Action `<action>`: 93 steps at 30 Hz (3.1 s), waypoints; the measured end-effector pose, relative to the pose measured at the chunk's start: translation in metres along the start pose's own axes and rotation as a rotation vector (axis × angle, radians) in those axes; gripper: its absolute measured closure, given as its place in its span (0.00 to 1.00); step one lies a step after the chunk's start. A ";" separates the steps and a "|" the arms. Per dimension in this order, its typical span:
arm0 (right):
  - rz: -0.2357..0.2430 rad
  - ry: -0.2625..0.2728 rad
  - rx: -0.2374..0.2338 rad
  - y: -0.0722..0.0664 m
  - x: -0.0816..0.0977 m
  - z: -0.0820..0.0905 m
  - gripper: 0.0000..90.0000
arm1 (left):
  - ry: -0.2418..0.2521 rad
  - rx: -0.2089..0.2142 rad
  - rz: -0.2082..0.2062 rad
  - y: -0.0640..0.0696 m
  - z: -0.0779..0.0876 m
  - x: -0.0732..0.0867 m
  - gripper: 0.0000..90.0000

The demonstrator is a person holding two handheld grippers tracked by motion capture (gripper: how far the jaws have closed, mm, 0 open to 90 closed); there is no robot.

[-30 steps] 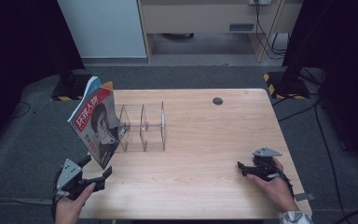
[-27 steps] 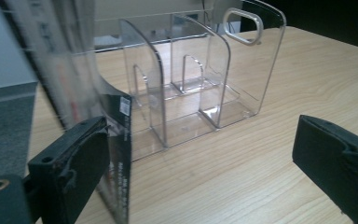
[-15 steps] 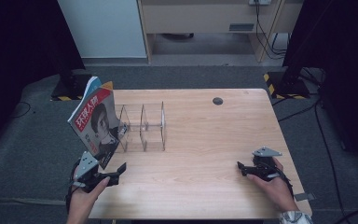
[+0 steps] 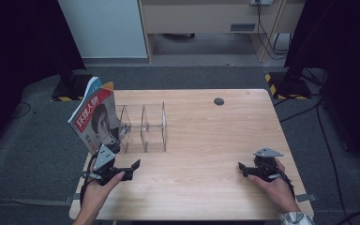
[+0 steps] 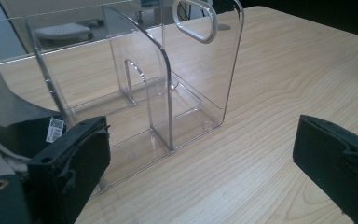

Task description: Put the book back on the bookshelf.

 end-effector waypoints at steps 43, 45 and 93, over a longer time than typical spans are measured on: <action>-0.003 -0.006 0.000 0.000 0.000 -0.001 0.15 | 0.011 0.147 0.002 0.032 -0.064 -0.053 0.05; -0.003 -0.006 0.001 0.000 0.000 -0.001 0.15 | 0.014 0.155 -0.004 0.035 -0.065 -0.056 0.05; -0.005 -0.007 0.003 -0.001 0.001 0.000 0.14 | -0.100 0.365 -0.152 0.131 -0.142 -0.060 0.05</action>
Point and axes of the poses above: each handheld gripper's, and its own axes: z roughly backward along the jaws, x roughly out of its underside, y roughly to its right, the point moved 6 cm from there along -z, roughly forward along the jaws, and after that the axes turned 14 degrees about -z, right-handed, at the moved point
